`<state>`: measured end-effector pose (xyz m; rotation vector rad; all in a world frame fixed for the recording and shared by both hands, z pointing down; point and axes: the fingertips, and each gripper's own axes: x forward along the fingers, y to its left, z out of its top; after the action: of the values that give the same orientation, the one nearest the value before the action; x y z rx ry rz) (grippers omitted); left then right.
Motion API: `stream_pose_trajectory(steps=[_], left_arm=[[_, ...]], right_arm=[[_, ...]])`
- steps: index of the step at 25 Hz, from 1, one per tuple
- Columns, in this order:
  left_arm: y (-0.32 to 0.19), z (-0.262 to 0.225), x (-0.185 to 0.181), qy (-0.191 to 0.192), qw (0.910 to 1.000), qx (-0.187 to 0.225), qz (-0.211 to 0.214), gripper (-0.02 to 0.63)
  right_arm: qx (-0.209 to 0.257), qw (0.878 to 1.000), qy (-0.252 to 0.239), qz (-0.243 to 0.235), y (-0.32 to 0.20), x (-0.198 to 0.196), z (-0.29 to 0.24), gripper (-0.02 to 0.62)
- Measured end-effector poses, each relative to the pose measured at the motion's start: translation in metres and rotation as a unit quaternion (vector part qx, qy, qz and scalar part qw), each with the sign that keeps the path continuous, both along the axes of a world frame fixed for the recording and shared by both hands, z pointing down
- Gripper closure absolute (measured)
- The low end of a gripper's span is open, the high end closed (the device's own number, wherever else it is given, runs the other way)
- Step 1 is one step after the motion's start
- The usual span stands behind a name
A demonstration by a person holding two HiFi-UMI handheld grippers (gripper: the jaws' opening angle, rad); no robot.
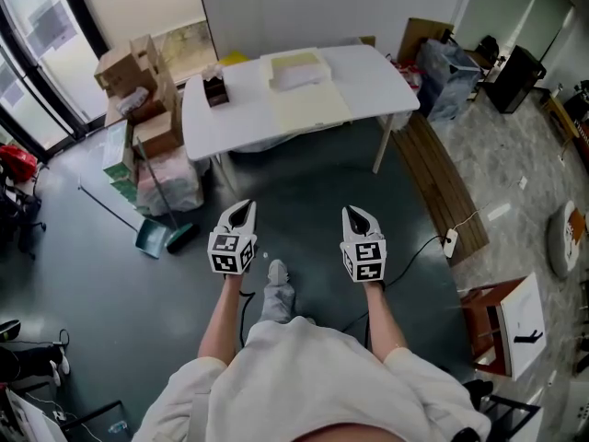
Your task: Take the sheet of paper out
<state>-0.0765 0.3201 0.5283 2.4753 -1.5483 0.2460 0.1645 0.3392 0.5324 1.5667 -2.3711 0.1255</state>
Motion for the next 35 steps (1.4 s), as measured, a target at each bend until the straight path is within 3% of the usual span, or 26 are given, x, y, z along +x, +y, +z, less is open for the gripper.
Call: stream_pose_trajectory(steps=[10,24,35], left_arm=[[-0.121,0.018,-0.003,0.020,0.9996,-0.002,0.021,0.606],[-0.321,0.001,-0.033,0.040,0.9974,0.005,0.060,0.606],[-0.408,0.003,-0.039,0.036,0.9956,0.007,0.086,0.606]], right_arm=[[0.000,1.000,0.013,0.015,-0.111,-0.013,0.007,0.595],[0.002,0.998,0.032,0.050,-0.283,-0.049,-0.009,0.595],[-0.006,0.997,0.033,0.076,-0.355,-0.056,0.001,0.595]])
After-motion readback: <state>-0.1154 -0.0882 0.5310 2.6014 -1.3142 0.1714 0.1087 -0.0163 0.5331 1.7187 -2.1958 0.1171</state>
